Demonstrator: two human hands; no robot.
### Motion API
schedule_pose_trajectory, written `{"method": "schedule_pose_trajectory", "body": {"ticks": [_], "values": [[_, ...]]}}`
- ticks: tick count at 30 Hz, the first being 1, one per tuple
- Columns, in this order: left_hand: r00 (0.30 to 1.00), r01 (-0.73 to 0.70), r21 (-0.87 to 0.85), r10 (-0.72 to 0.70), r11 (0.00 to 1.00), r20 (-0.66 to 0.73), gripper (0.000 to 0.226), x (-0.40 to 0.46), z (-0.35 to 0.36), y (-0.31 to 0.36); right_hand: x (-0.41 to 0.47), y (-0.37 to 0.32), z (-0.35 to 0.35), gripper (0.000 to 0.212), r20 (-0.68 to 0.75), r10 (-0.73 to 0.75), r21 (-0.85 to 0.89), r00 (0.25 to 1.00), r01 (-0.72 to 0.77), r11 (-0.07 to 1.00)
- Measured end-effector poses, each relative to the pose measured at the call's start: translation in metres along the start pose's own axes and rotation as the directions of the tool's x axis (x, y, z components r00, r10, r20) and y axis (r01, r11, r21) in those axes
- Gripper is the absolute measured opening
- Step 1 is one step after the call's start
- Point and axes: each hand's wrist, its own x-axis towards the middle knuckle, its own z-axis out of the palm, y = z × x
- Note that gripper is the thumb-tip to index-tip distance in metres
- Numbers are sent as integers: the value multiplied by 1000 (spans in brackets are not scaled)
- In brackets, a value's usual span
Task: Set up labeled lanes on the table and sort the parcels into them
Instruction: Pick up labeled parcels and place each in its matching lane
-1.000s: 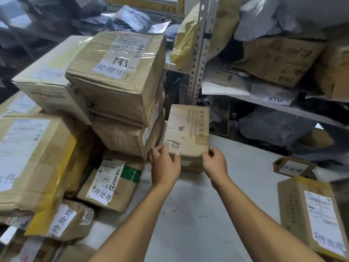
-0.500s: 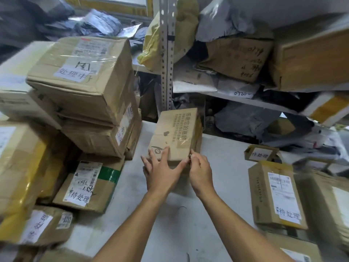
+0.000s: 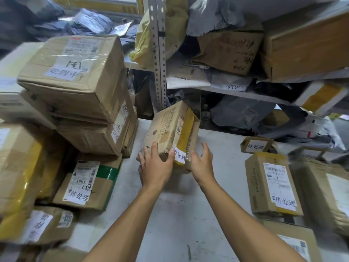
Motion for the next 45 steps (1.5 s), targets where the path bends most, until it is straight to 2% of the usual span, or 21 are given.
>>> {"method": "schedule_pose_trajectory", "body": {"ticks": [2,4,6,9,14,22,36,40,45], "values": [[1000,3,-25,-3,1000,3,77,0,0,1,0,7,4,54,164,139,91,977,-155,984],[1000,0,-57,1,998,10,72,-1,-1,0,-3,12,11,38,262,151,143,953,-193,971],[1000,-17,-127,19,992,11,65,-3,-1,-1,-6,13,14,30,234,101,221,967,-154,963],[1000,-6,-266,9,964,9,58,-11,-2,2,-8,9,7,41,180,4,265,984,-53,963],[999,-34,-388,25,921,-29,54,-37,2,21,-22,4,-33,52,171,-124,165,977,95,982],[1000,-29,-458,25,888,-15,54,-99,26,56,-51,18,-110,56,164,-165,105,973,149,983],[988,-145,-492,155,859,-20,52,-227,58,136,-122,42,-261,60,68,-255,105,965,247,963],[974,-149,-509,215,848,73,47,-267,59,150,-147,53,-304,57,55,-249,105,967,242,964],[922,-94,-571,288,816,260,39,-305,53,149,-181,75,-345,45,131,-190,84,973,180,980]]}}
